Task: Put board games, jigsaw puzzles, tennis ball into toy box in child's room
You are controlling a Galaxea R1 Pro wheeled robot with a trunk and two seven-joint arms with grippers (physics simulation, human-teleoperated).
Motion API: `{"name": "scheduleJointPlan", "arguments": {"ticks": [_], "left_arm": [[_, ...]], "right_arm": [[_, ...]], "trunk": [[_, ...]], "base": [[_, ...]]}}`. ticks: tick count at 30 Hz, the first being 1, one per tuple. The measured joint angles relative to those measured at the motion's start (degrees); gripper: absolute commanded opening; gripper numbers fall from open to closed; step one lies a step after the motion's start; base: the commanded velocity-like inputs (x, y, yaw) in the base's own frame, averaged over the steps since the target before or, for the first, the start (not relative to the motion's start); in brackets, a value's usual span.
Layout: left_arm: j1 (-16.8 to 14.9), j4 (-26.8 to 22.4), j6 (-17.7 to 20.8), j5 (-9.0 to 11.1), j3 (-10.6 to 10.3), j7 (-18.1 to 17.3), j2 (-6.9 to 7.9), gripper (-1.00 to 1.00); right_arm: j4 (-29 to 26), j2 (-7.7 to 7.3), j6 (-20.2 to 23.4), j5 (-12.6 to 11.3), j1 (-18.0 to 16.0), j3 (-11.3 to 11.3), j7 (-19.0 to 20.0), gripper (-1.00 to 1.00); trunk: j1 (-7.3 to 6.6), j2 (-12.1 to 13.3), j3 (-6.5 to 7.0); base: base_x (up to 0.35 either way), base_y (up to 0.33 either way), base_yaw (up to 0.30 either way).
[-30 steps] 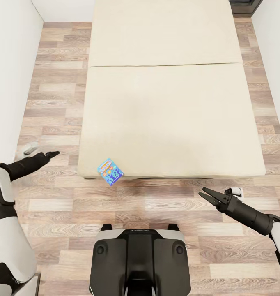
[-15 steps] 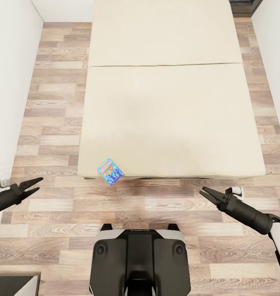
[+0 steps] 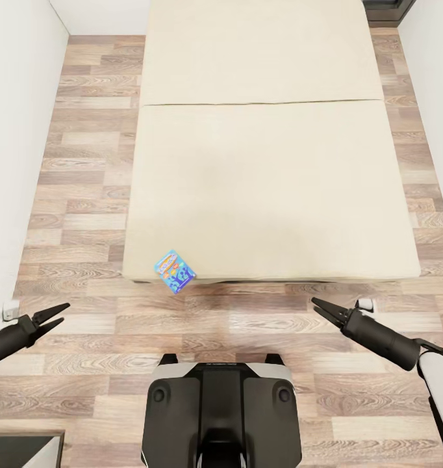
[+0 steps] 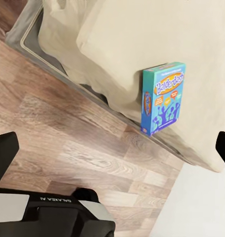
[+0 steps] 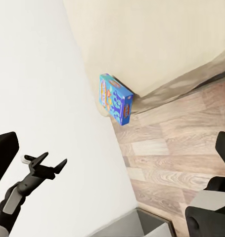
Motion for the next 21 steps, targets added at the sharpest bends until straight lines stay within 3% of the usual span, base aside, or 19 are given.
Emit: {"name": "scheduleJointPlan", "arguments": {"ticks": [1,3,11,21], "left_arm": [[0.1,0.0,-0.3,-0.1,0.1,-0.3,-0.17,1.00],[0.2,0.0,-0.4,-0.1,0.1,-0.3,-0.20,1.00],[0.2,0.0,-0.4,0.0,0.2,-0.4,-0.22,1.00],[0.2,0.0,-0.6,-0.1,0.3,-0.3,-0.24,1.00]], "right_arm": [[-0.1,1.30,0.0,0.0,0.0,0.0,-2.1,1.00],[-0.1,1.64,0.0,0.0,0.0,0.0,-2.6,1.00],[0.0,1.96,-0.5,0.0,0.0,0.0,-3.2,1.00],[0.1,2.48,-4.8,0.1,0.0,0.2,-3.1,1.00]], "trunk": [[0.00,0.0,0.00],[0.00,0.0,0.00],[0.00,0.0,0.00],[0.00,0.0,0.43]], "base": [[0.005,0.053,0.000],[0.045,0.084,0.000],[0.033,0.031,0.000],[0.001,0.001,0.000]]}}
